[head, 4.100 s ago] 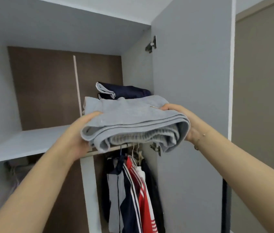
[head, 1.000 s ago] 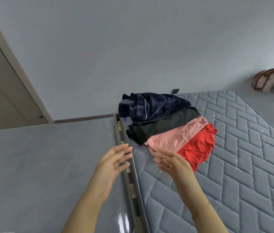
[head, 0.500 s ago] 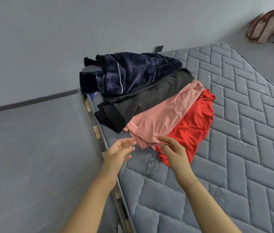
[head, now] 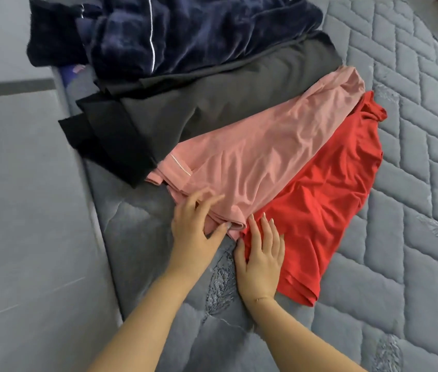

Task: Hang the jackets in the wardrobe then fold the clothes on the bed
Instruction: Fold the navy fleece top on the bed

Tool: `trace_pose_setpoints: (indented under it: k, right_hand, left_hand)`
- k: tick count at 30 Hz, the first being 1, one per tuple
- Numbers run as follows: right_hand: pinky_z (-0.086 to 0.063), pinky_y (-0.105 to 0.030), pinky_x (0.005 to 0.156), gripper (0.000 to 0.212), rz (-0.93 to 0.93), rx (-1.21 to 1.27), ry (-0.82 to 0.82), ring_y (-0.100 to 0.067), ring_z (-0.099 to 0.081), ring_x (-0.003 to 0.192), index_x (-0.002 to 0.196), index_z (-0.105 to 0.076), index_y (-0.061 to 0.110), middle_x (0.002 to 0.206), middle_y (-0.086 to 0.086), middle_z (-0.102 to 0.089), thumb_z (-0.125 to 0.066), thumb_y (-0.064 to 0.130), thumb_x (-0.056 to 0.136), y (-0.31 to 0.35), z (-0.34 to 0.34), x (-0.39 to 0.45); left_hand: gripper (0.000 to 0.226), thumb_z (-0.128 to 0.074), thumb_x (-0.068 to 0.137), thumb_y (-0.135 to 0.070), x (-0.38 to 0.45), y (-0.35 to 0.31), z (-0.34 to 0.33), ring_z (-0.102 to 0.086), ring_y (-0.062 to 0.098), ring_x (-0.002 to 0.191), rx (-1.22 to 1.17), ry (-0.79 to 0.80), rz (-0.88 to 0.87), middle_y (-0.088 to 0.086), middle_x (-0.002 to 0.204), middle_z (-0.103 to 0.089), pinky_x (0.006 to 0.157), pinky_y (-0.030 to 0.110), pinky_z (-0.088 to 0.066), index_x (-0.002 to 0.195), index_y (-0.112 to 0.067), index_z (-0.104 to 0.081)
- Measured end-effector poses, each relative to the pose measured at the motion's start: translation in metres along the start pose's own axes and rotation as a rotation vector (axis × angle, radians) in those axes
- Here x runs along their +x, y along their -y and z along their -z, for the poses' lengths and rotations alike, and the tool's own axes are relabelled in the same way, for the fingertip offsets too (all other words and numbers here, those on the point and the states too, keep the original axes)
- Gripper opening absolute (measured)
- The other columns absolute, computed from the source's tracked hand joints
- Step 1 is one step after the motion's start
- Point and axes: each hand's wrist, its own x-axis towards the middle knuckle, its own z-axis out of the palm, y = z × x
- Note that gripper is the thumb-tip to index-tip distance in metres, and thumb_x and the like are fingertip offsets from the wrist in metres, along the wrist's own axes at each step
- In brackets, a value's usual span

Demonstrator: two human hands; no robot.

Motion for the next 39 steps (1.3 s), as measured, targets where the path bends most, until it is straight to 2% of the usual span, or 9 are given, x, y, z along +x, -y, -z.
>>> trace_pose_setpoints:
  k: [3, 7, 12, 20, 22, 24, 27, 33, 39]
  right_hand:
    - [-0.016, -0.045, 0.119, 0.049, 0.010, -0.036, -0.002, -0.023, -0.027, 0.144, 0.141, -0.044, 0.020, 0.149, -0.006, -0.042, -0.041, 0.034, 0.095, -0.003, -0.006, -0.003]
    - [-0.012, -0.043, 0.120, 0.050, 0.048, -0.054, 0.003, -0.025, -0.029, 0.142, 0.141, -0.043, 0.019, 0.148, -0.008, -0.044, -0.040, 0.033, 0.093, -0.004, -0.009, -0.001]
    - [-0.015, -0.045, 0.118, 0.054, 0.020, 0.005, 0.068, -0.026, -0.031, 0.141, 0.140, -0.051, 0.014, 0.148, -0.009, -0.045, -0.035, 0.034, 0.092, 0.006, -0.001, 0.001]
    - [-0.014, -0.045, 0.121, 0.053, 0.081, 0.871, 0.003, -0.016, -0.017, 0.148, 0.141, -0.042, 0.018, 0.159, -0.005, -0.021, -0.040, 0.038, 0.092, -0.015, 0.059, -0.002]
    - [-0.006, -0.040, 0.122, 0.041, 0.397, 0.723, 0.017, -0.017, -0.016, 0.149, 0.134, -0.051, 0.025, 0.159, -0.001, -0.026, -0.039, 0.033, 0.095, -0.030, 0.072, 0.013]
    - [-0.005, -0.040, 0.122, 0.038, 0.612, 0.591, 0.055, -0.014, -0.019, 0.148, 0.127, -0.059, 0.023, 0.155, 0.004, -0.036, -0.038, 0.030, 0.096, -0.039, 0.076, 0.045]
    - [-0.006, -0.045, 0.122, 0.039, 0.640, 0.416, 0.202, -0.015, -0.022, 0.148, 0.130, -0.060, 0.022, 0.152, 0.003, -0.041, -0.041, 0.034, 0.098, -0.051, 0.069, 0.099]
    - [-0.011, -0.049, 0.119, 0.052, 0.629, 0.151, 0.192, -0.024, -0.037, 0.141, 0.135, -0.058, 0.021, 0.143, -0.003, -0.053, -0.033, 0.038, 0.092, -0.054, 0.029, 0.112]
    - [-0.018, -0.051, 0.113, 0.053, 0.631, 0.128, 0.094, -0.021, -0.037, 0.136, 0.130, -0.063, 0.019, 0.139, -0.004, -0.057, -0.040, 0.036, 0.086, -0.049, 0.020, 0.118]
  left_hand:
    - [0.083, -0.087, 0.060, -0.010, 0.024, 0.002, -0.021, -0.032, 0.022, 0.132, 0.214, 0.045, 0.036, -0.007, 0.146, -0.040, 0.096, 0.045, -0.030, 0.133, -0.033, -0.056]
    - [0.049, -0.066, 0.067, 0.013, 0.038, 0.012, -0.034, -0.049, 0.024, 0.109, 0.195, -0.103, 0.014, -0.005, 0.116, -0.059, 0.087, 0.032, -0.031, 0.102, -0.020, -0.072]
    - [0.045, -0.050, 0.070, 0.027, 0.031, 0.011, -0.026, -0.052, 0.022, 0.101, 0.108, -0.081, 0.021, 0.003, 0.101, -0.061, 0.088, 0.024, -0.041, 0.096, -0.003, -0.072]
    - [0.025, -0.056, 0.080, 0.016, -0.051, -0.037, -0.031, -0.058, 0.018, 0.098, -0.016, -0.084, 0.248, 0.008, 0.103, -0.064, 0.080, 0.011, -0.043, 0.095, 0.002, -0.071]
    - [0.025, -0.057, 0.081, 0.014, -0.068, -0.047, -0.032, -0.059, 0.022, 0.102, 0.030, -0.016, 0.238, 0.011, 0.104, -0.064, 0.088, 0.024, -0.043, 0.097, 0.003, -0.072]
    - [0.031, -0.065, 0.080, 0.008, -0.071, -0.056, -0.020, -0.057, 0.016, 0.105, 0.018, 0.114, 0.277, 0.003, 0.109, -0.063, 0.088, 0.017, -0.042, 0.107, -0.005, -0.070]
    - [0.051, -0.060, 0.082, 0.001, -0.056, -0.063, 0.009, -0.054, -0.001, 0.107, -0.049, 0.276, 0.463, -0.018, 0.120, -0.055, 0.080, 0.004, -0.041, 0.123, -0.027, -0.062]
    - [0.032, -0.061, 0.084, -0.005, 0.015, -0.068, 0.053, -0.063, 0.008, 0.087, 0.347, -0.151, 0.280, -0.006, 0.108, -0.067, 0.086, 0.031, -0.052, 0.103, -0.031, -0.066]
    - [0.025, -0.063, 0.092, -0.022, 0.142, -0.074, 0.068, -0.052, 0.019, 0.117, 0.518, -0.313, -0.039, -0.001, 0.123, -0.060, 0.100, 0.038, -0.044, 0.117, -0.019, -0.066]
